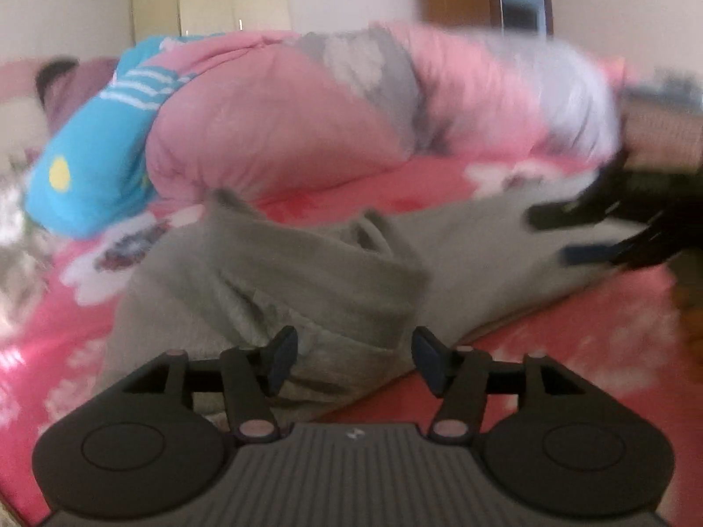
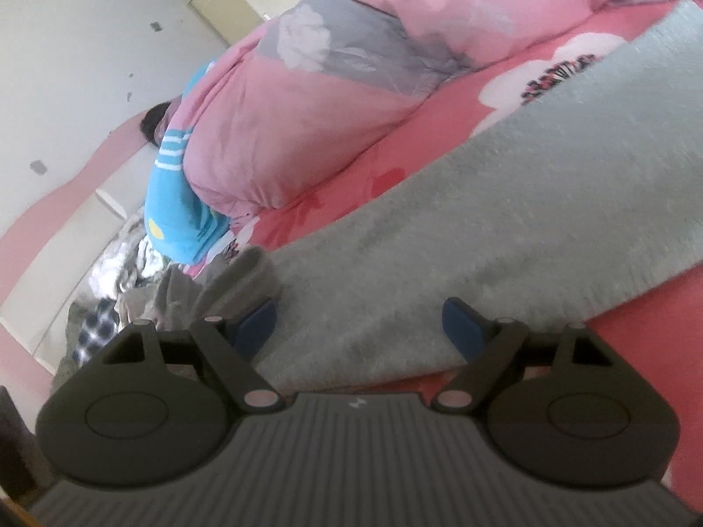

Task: Fold clothes
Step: 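Open the left gripper and release the sweatshirt sleeve, then pinch the grey sweatshirt fabric with the right gripper and lift it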

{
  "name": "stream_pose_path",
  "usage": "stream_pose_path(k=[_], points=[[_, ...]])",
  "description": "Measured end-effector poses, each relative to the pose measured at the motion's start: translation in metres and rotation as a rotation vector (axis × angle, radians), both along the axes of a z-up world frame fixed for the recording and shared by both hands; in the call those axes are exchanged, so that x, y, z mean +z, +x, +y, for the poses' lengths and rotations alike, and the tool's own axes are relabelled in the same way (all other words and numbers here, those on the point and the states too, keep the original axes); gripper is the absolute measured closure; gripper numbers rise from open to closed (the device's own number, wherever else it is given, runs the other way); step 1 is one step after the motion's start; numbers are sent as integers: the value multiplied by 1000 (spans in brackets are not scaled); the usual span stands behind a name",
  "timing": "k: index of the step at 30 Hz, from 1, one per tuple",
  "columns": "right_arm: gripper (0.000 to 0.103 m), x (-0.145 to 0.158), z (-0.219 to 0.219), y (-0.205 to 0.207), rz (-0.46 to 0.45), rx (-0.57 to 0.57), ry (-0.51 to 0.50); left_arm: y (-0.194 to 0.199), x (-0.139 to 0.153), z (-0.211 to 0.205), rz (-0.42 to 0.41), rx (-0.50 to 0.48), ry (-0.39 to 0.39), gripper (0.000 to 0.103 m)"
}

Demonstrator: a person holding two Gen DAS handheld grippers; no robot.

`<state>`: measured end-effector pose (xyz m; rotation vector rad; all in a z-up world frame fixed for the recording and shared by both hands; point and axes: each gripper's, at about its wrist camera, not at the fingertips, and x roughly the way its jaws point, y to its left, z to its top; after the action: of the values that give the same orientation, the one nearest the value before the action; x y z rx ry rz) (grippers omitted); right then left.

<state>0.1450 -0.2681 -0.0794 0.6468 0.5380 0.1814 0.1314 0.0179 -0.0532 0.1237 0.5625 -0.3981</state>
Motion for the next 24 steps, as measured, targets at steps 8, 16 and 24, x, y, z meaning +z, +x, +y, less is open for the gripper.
stream_pose_path(k=[8,16,24], points=[[18,55,57,43,-146,210,7,16,13,62,-30,196,-174,41],[18,64,127,124,-4,368,-108,46,-10,72,-38,290,-104,43],[32,39,176,142,119,411,-403,36,-15,84,-74,269,-128,43]])
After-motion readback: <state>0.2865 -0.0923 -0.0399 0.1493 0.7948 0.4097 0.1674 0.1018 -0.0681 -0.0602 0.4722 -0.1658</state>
